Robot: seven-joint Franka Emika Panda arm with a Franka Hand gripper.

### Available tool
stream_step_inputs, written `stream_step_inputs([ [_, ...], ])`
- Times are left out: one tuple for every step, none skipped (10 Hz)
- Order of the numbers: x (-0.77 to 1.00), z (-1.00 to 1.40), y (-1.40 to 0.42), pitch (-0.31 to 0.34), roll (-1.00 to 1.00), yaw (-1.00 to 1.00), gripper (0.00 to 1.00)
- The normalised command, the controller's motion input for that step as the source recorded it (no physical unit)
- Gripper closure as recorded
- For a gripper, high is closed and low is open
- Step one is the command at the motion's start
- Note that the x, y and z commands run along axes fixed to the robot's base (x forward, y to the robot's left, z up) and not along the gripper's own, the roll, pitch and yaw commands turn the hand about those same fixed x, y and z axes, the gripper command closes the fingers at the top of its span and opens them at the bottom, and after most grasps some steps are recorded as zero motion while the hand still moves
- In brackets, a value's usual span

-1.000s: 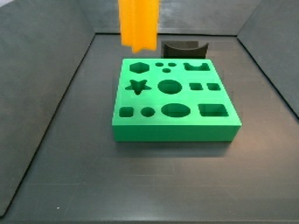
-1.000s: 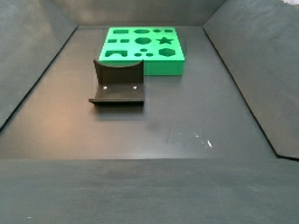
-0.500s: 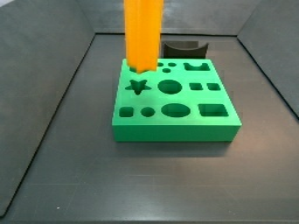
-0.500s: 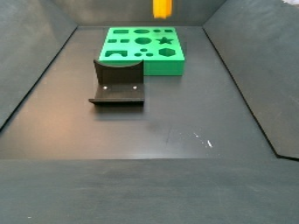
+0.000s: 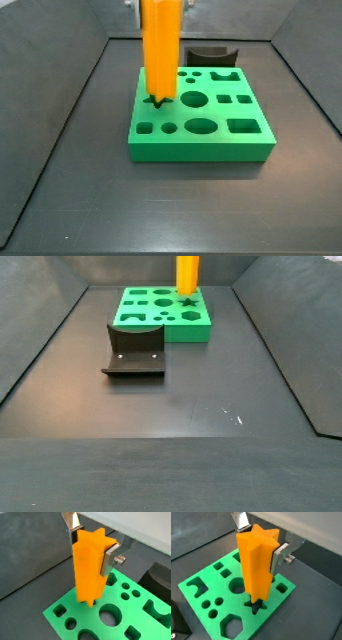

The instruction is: Insert the star object.

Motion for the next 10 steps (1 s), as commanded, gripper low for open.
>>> stream_step_inputs([
  [-0.03,-0.22,0.15,-0.026,0.00,0.00,1.00],
  [-0.06,-0.26,0.12,-0.051,0.00,0.00,1.00],
  [-0.05,-0.27,0.08,-0.049,0.00,0.00,1.00],
  [-0.03,-0.26,0.03,-0.049,0.01,0.00,1.00],
  [-0.01,-0.27,0.01,-0.036,0.02,0.00,1.00],
  [0.00,-0.21,0.03,-0.019,0.01,0.00,1.00],
  [0.00,-0.10,0.00,-0.013,0.08,0.00,1.00],
  [0.00,-0.15,0.00,0.000,0.10,0.01,1.00],
  [-0.04,-0.11,0.00,-0.043,0.13,0.50,1.00],
  [-0.01,-0.09,0.00,-0.050,0.19,0.82,1.00],
])
